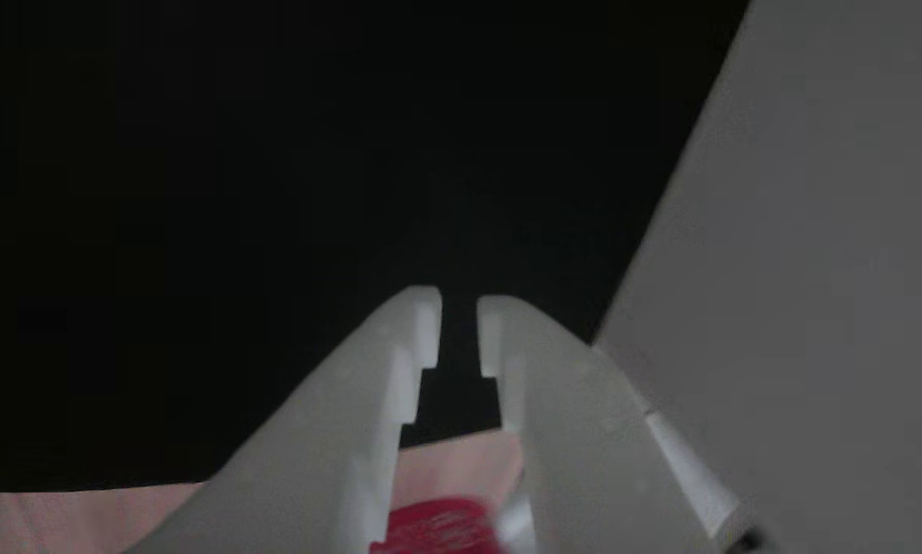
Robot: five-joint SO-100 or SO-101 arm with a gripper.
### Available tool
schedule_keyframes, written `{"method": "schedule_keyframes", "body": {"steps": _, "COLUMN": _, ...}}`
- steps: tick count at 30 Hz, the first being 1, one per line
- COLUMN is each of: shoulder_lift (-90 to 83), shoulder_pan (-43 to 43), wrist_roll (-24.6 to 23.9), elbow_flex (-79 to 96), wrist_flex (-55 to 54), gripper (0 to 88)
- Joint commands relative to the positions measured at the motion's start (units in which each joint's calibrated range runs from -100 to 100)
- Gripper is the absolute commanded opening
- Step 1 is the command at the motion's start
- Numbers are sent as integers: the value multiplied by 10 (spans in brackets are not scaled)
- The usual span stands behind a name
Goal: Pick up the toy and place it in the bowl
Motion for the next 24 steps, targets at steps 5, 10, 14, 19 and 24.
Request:
{"method": "schedule_keyframes", "body": {"steps": 5, "shoulder_lift": -212, "shoulder_pan": -1, "wrist_roll": 7, "elbow_flex": 384, "wrist_flex": -155, "gripper": 22}}
{"method": "schedule_keyframes", "body": {"steps": 10, "shoulder_lift": -337, "shoulder_pan": -40, "wrist_roll": 2, "elbow_flex": 581, "wrist_flex": -176, "gripper": 22}}
{"method": "schedule_keyframes", "body": {"steps": 14, "shoulder_lift": -407, "shoulder_pan": -37, "wrist_roll": 2, "elbow_flex": 665, "wrist_flex": -177, "gripper": 22}}
{"method": "schedule_keyframes", "body": {"steps": 19, "shoulder_lift": -522, "shoulder_pan": -31, "wrist_roll": 2, "elbow_flex": 762, "wrist_flex": -177, "gripper": 22}}
{"method": "schedule_keyframes", "body": {"steps": 24, "shoulder_lift": -653, "shoulder_pan": 32, "wrist_roll": 2, "elbow_flex": 865, "wrist_flex": -169, "gripper": 22}}
